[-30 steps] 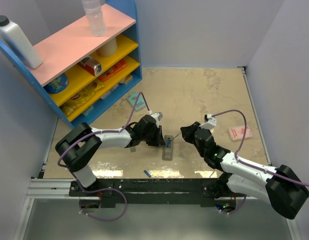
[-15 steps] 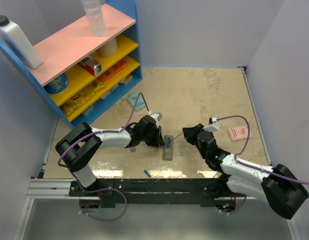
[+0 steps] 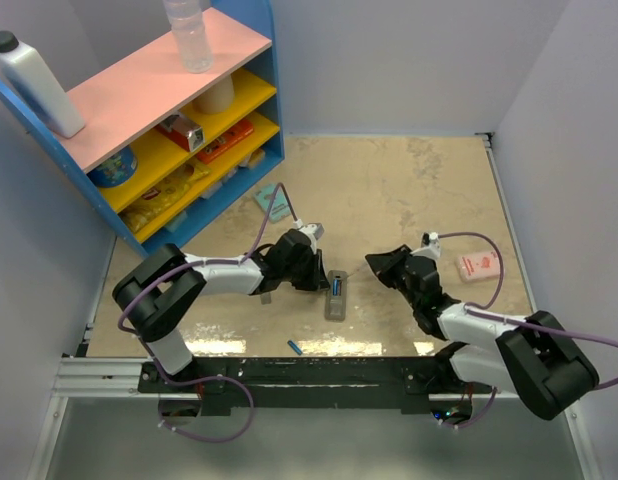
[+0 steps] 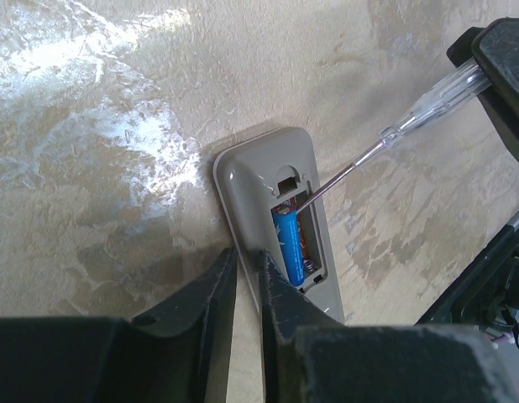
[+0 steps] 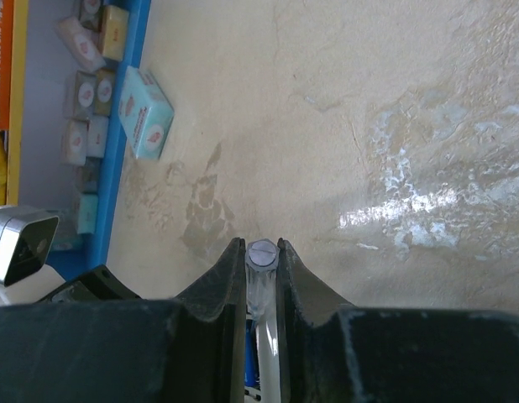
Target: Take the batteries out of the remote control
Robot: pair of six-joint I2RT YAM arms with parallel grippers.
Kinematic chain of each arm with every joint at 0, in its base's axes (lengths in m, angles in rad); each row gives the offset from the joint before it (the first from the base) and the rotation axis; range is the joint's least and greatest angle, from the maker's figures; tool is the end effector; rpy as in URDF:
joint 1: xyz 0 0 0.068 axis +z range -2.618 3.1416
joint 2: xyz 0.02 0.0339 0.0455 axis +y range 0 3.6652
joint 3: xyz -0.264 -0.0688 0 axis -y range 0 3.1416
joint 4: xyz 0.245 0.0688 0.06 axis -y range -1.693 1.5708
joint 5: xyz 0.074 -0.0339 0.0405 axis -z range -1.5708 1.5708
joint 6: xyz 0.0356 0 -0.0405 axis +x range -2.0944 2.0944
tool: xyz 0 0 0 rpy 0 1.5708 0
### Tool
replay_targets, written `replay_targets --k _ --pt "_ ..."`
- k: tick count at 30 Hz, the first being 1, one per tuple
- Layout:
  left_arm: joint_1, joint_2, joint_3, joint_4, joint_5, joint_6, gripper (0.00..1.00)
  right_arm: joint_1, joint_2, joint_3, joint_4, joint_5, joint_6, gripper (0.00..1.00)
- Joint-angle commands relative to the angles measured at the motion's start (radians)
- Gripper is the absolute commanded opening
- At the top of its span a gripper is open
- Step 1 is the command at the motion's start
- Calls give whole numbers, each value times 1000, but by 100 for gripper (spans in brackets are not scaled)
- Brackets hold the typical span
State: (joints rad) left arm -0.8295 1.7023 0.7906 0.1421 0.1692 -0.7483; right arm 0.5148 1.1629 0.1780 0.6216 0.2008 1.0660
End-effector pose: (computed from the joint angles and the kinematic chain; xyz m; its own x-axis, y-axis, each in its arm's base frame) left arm 0.2187 -0.2478 0.1424 -0.8946 -0.0160 -0.4466 0.2730 0.7716 -0.5745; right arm 0.1798 0.0935 0.1462 -0.4299 0.7422 -0.5141 0.1159 0.6100 0.7839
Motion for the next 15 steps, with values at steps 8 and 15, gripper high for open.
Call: replay_targets --k 8,15 --pt "-13 51 -1 -30 -27 26 22 -153 84 -14 -25 -158 -119 0" --pt "-14 59 12 -35 -22 29 22 -179 190 18 26 -247 -155 0"
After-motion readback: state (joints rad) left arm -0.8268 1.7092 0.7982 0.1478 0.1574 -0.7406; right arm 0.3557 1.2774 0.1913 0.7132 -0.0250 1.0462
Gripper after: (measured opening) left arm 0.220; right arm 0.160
